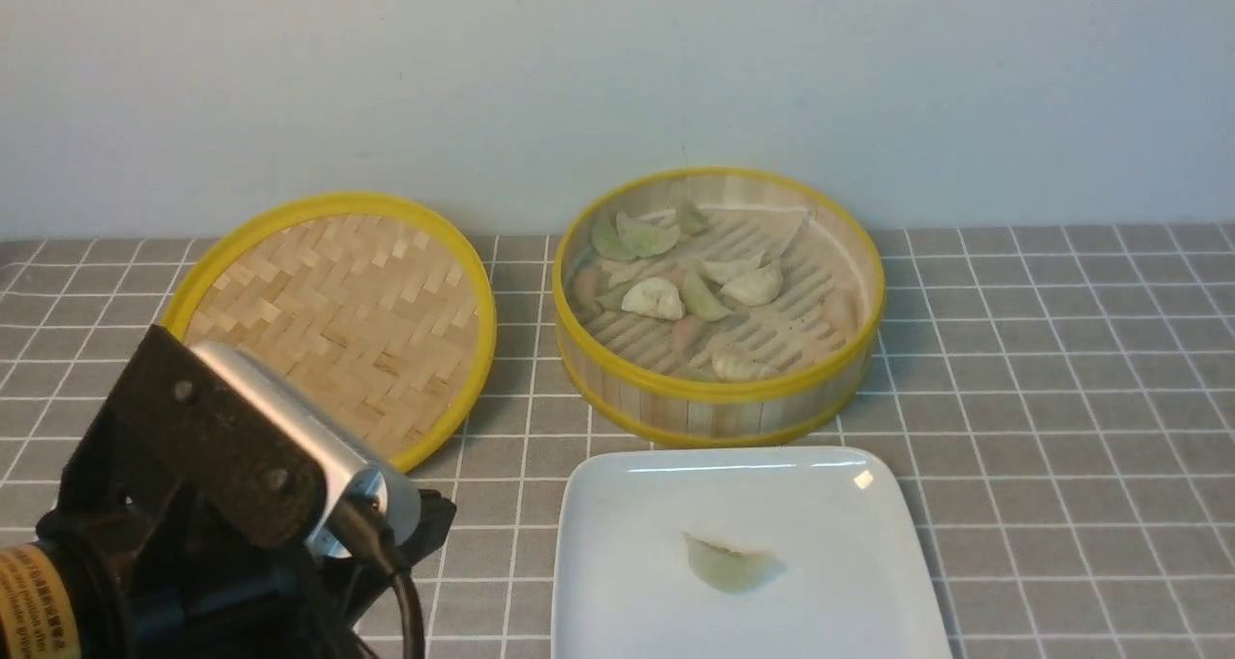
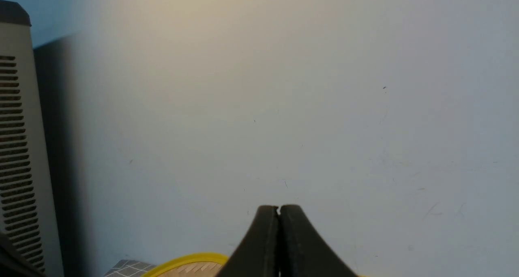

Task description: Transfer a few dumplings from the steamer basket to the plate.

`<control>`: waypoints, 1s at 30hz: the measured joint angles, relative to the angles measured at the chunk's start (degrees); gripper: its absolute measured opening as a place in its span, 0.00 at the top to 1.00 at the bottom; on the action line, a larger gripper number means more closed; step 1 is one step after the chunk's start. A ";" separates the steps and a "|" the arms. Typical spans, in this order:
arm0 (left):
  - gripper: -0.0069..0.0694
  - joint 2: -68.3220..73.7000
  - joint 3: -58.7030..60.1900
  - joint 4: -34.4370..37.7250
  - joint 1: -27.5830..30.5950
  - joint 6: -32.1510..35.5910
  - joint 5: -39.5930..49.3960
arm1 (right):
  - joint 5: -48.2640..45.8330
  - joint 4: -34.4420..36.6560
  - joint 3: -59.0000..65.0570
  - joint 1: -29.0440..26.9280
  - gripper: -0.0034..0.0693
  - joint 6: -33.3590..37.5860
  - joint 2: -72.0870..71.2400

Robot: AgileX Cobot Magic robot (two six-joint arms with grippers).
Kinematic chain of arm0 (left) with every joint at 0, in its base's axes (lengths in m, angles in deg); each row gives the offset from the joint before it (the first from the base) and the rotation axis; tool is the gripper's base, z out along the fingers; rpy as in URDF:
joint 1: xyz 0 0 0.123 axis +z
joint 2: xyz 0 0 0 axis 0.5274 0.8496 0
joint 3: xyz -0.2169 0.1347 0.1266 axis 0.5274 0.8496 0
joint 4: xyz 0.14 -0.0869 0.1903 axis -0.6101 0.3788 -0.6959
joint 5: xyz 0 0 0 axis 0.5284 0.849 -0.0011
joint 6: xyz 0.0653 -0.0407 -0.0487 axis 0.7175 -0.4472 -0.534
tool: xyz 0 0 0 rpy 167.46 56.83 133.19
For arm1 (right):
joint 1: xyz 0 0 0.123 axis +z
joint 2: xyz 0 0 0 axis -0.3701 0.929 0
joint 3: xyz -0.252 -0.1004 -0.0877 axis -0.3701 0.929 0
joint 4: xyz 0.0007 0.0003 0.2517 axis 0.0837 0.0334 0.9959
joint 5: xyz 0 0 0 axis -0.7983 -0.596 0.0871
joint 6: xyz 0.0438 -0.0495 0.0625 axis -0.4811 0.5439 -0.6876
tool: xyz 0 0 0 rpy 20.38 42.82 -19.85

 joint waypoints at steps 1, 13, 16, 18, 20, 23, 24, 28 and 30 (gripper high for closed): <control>0.92 0.08 0.00 0.00 0.00 0.00 0.00 | 0.00 0.00 0.00 0.00 0.97 0.00 0.00; 0.92 0.32 0.00 -0.43 0.00 0.00 -0.31 | 0.06 0.00 0.00 0.00 0.97 0.00 0.00; 0.92 -1.01 0.32 -2.57 0.00 0.00 -1.62 | 0.12 0.00 0.00 0.00 0.97 -0.04 0.00; 0.92 -3.74 1.32 -4.67 0.48 0.00 -2.71 | 0.12 0.00 0.00 0.00 0.97 -0.04 0.00; 0.92 -8.71 4.29 -5.42 3.75 -0.22 -4.36 | 0.12 0.00 0.00 0.00 0.97 -0.04 0.00; 0.92 -16.18 9.88 -4.75 10.52 -0.83 -5.06 | 0.12 0.00 0.00 0.00 0.97 -0.04 0.00; 0.92 -19.24 12.55 -4.50 13.60 -1.03 -5.07 | 0.12 0.00 0.00 0.00 0.97 -0.04 0.00; 0.92 -30.77 23.09 -4.48 24.93 -1.08 -5.18 | 0.12 0.00 0.00 0.00 0.97 -0.04 0.00; 0.92 -36.86 27.63 -4.48 29.38 -1.08 -5.18 | 0.17 0.00 0.00 0.00 0.97 -0.04 0.00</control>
